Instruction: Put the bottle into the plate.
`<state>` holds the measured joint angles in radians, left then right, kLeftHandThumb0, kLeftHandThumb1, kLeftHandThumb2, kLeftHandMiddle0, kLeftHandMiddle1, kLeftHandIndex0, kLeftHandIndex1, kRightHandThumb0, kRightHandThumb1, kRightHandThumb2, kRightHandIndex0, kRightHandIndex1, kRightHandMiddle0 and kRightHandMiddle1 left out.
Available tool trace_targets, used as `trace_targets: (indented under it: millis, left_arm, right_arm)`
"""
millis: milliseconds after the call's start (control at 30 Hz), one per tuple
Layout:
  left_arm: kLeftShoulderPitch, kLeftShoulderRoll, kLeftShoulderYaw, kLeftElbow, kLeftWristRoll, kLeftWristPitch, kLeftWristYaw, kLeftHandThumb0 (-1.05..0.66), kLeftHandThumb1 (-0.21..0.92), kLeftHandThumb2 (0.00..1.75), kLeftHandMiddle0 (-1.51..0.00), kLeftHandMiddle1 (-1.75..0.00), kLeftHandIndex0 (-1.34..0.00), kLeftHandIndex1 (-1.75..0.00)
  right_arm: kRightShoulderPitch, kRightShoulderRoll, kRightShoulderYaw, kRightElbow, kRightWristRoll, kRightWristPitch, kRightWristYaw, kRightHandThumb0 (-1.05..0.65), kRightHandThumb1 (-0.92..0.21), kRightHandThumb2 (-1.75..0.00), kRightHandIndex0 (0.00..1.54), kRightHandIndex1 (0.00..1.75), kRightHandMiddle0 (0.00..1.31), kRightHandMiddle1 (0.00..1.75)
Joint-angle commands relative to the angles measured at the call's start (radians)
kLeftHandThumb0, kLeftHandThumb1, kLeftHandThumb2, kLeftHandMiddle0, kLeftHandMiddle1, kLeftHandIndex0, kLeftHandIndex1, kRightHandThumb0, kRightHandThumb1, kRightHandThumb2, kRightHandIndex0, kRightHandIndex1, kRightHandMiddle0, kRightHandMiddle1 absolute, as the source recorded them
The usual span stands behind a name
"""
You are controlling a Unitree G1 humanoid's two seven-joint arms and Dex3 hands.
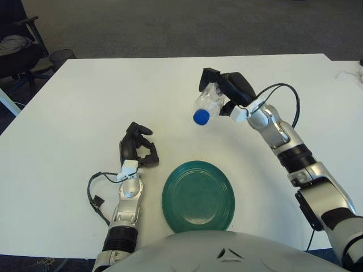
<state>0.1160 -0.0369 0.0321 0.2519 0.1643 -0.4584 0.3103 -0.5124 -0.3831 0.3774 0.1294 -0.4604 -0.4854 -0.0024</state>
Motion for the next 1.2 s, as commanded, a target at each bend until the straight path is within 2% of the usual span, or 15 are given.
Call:
trace_targets:
  millis: [0,67,133,267,333,467,700,833,900,967,1033,1067,1167]
  left_arm:
    - [0.059,0.014,0.0,0.097,-0.013,0.029,-0.037,0.0,-0.06,1.74,-0.88,-1.73,-0.67,-1.75]
    - [0.056,0.014,0.001,0.103,-0.014,0.021,-0.038,0.0,-0.06,1.74,-0.88,-1.72,-0.67,-1.75]
    - [0.052,0.012,0.002,0.111,-0.01,0.01,-0.034,0.0,-0.05,1.73,-0.88,-1.73,-0.67,-1.75]
    - [0.047,0.009,-0.001,0.115,0.004,0.011,-0.022,0.0,-0.05,1.73,-0.88,-1.74,-0.67,-1.75]
    - [0.048,0.008,-0.003,0.11,0.008,0.015,-0.021,0.0,-0.05,1.73,-0.87,-1.74,-0.67,-1.75]
    - [0.048,0.006,-0.007,0.105,0.011,0.014,-0.021,0.0,-0.05,1.73,-0.87,-1.74,-0.67,-1.75]
    - [0.042,0.007,-0.008,0.116,0.015,-0.008,-0.012,0.0,-0.06,1.74,-0.88,-1.75,-0.69,-1.74]
    - [0.037,0.009,-0.007,0.127,0.015,-0.021,-0.01,0.0,-0.07,1.75,-0.88,-1.75,-0.7,-1.73]
    - [0.035,0.01,-0.006,0.132,0.014,-0.026,-0.01,0.0,-0.07,1.75,-0.88,-1.75,-0.71,-1.72]
    - [0.032,0.011,-0.006,0.136,0.016,-0.03,-0.008,0.0,-0.07,1.75,-0.88,-1.75,-0.71,-1.72]
    - [0.028,0.011,-0.007,0.141,0.021,-0.032,-0.001,0.0,-0.07,1.75,-0.88,-1.75,-0.71,-1.71]
    - [0.027,0.011,-0.008,0.142,0.025,-0.03,0.002,0.0,-0.07,1.75,-0.88,-1.75,-0.71,-1.71]
    - [0.024,0.011,-0.01,0.146,0.029,-0.028,0.009,0.0,-0.07,1.75,-0.88,-1.75,-0.71,-1.71]
  right_arm:
    - [0.121,-0.096,0.005,-0.275,0.098,-0.186,0.099,0.0,0.02,-1.64,0.91,1.59,0.64,1.75]
    - [0.17,-0.108,0.007,-0.307,0.075,-0.236,0.094,0.0,0.01,-1.64,0.91,1.59,0.63,1.75]
    - [0.22,-0.105,0.01,-0.333,0.009,-0.282,0.069,0.0,-0.02,-1.61,0.88,1.61,0.61,1.75]
    - [0.172,-0.078,0.0,-0.401,0.014,-0.243,0.127,0.0,-0.05,-1.6,0.84,1.66,0.59,1.75]
    - [0.203,-0.061,0.017,-0.393,-0.011,-0.273,0.13,0.0,-0.07,-1.59,0.82,1.68,0.57,1.75]
    - [0.222,-0.089,-0.027,-0.432,0.027,-0.284,0.162,0.0,-0.08,-1.59,0.8,1.71,0.56,1.75]
    - [0.274,-0.091,-0.018,-0.432,0.009,-0.318,0.197,0.0,-0.06,-1.62,0.81,1.74,0.57,1.75]
    - [0.352,-0.092,-0.011,-0.446,-0.033,-0.371,0.191,0.0,-0.03,-1.65,0.83,1.75,0.58,1.75]
    - [0.384,-0.088,-0.011,-0.445,-0.055,-0.4,0.182,0.0,0.02,-1.7,0.87,1.75,0.63,1.72]
    - [0.388,-0.085,-0.009,-0.439,-0.062,-0.422,0.183,-0.01,0.05,-1.68,0.89,1.75,0.73,1.58]
    - [0.383,-0.09,-0.004,-0.426,-0.063,-0.447,0.188,-0.01,0.04,-1.64,0.88,1.75,0.76,1.51]
    - [0.378,-0.094,0.001,-0.418,-0.063,-0.46,0.192,-0.01,-0.02,-1.61,0.8,1.75,0.71,1.6]
    - [0.365,-0.096,0.012,-0.396,-0.072,-0.484,0.197,-0.01,-0.1,-1.55,0.69,1.75,0.65,1.7]
